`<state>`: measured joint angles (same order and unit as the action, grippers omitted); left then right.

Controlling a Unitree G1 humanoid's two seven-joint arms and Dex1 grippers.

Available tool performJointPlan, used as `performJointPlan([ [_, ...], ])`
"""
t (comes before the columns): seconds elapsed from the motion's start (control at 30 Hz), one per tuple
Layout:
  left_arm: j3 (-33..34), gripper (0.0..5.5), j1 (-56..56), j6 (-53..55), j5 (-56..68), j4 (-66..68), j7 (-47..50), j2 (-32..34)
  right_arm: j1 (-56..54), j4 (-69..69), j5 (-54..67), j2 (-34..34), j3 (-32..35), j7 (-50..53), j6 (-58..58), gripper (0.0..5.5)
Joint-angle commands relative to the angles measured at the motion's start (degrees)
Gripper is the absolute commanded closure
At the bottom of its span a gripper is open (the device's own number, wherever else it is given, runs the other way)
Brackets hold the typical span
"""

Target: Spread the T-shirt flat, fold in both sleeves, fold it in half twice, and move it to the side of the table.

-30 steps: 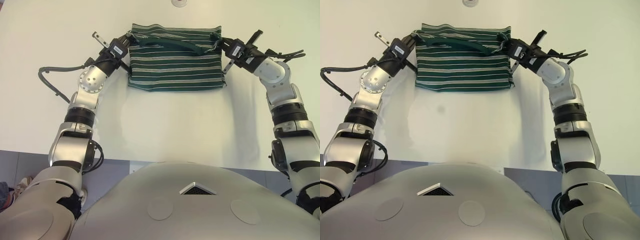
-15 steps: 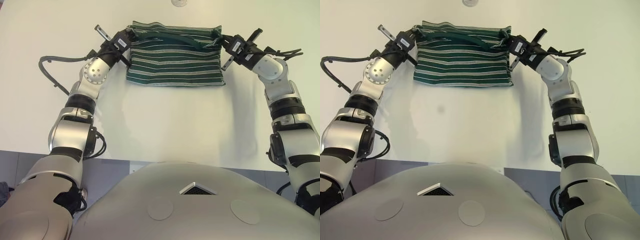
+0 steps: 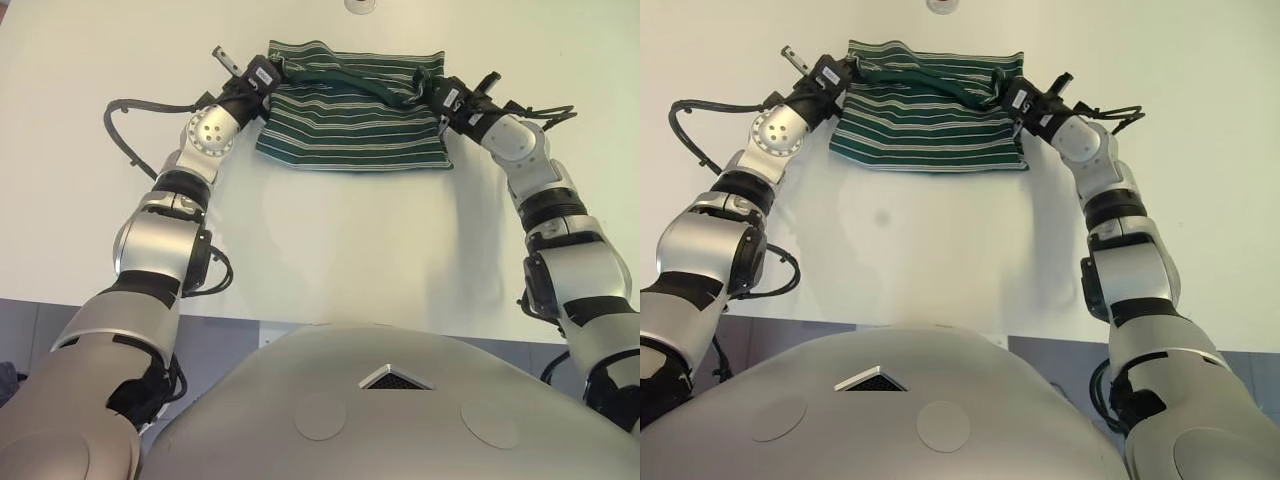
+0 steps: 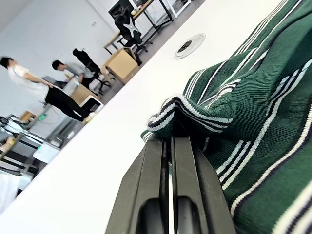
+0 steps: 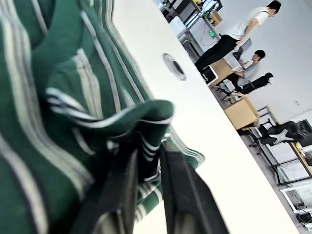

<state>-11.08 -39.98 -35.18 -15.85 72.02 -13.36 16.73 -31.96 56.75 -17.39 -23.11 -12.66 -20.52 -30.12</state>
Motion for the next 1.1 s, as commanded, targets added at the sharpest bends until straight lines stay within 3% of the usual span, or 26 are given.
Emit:
performJointPlan([
  [0.03, 2.9, 5.5, -1.4, 2.9, 2.8, 1.7, -2.5, -1.0, -3.0, 3.1, 3.8, 1.9, 3.1, 0.5, 0.5, 4.01],
  [0.1, 4.9, 5.5, -2.4, 4.4, 4.6, 1.9, -3.1, -1.4, -3.9, 4.4, 6.1, 2.5, 5.3, 0.4, 0.7, 3.62],
  [0.33, 10.8, 4.21, -5.6, 9.1, 8.8, 2.4, -0.3, -2.4, -7.4, 8.8, 15.3, 4.7, 13.6, -1.3, 3.5, 2.31],
  [0.47, 14.9, 3.44, -7.4, 14.8, 11.9, 3.1, 1.4, -2.4, -8.2, 10.1, 15.8, 5.4, 14.6, -2.1, 3.4, 1.46],
  [0.67, 17.9, 2.4, -6.0, 15.6, 13.7, 1.5, 2.6, -1.1, -2.1, -1.4, 21.7, 4.6, 14.8, -18.2, -8.1, 0.33],
  [0.83, 18.7, 2.39, -1.4, 8.7, 14.3, -4.0, 1.7, 0.8, 3.7, -10.6, 18.1, -1.0, 12.1, -21.7, -14.8, 0.12],
  [1.1, 19.2, 2.39, 7.0, 4.8, 14.4, -12.6, 3.3, 2.9, 6.4, -8.3, -6.5, -7.1, 1.1, -6.6, -14.8, 0.12],
])
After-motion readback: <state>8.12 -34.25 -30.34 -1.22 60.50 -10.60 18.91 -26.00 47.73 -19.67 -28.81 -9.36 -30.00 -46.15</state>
